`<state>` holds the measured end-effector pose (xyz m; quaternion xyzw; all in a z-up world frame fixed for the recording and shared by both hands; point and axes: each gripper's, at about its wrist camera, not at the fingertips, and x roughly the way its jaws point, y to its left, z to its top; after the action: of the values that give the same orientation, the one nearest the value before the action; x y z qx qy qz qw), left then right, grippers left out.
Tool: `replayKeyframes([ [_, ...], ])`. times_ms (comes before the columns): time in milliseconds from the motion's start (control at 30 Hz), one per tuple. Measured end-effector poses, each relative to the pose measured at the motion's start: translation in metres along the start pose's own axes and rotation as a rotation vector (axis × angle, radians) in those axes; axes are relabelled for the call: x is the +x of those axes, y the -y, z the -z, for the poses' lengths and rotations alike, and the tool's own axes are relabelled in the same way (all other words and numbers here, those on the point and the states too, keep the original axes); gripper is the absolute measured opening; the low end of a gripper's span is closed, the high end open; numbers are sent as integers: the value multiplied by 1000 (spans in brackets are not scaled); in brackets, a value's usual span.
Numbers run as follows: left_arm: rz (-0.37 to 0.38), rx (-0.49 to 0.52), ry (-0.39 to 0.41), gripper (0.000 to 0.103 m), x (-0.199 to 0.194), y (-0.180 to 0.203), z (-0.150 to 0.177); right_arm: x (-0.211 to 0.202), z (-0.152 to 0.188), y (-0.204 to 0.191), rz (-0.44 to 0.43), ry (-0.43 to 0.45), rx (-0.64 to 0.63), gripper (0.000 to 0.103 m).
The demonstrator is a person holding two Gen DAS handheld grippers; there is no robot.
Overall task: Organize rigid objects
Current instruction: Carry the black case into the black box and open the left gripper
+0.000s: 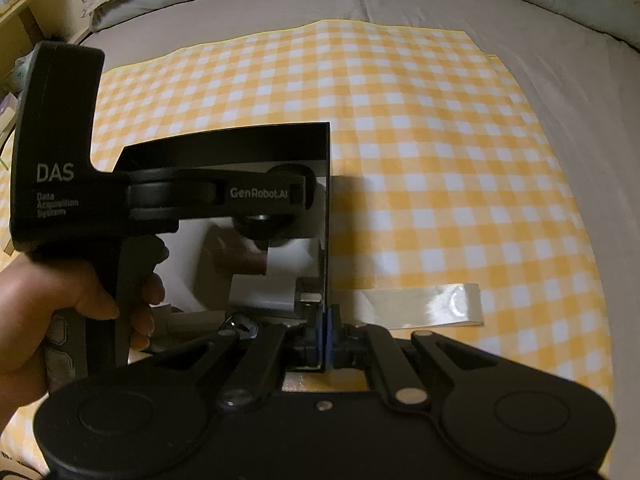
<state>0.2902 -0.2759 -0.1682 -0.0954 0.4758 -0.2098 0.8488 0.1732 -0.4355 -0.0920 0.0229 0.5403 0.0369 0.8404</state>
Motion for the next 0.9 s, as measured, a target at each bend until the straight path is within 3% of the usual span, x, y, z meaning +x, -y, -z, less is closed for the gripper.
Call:
replayKeyframes([
  [267,11,23,-70,56,-10,-9,1,0,0,-2,-5,1,-3,3],
  [600,0,56,-72,56,-40,-13,-1,2,1,-3,-2,0,0,3],
  [767,-3,109,-52,59,-69,-11,1,2,-1,-2,-9,-3,16,3],
  [900,-16,142,-36,68,-90,-11,5,3,-1,-2,-5,-3,16,3],
])
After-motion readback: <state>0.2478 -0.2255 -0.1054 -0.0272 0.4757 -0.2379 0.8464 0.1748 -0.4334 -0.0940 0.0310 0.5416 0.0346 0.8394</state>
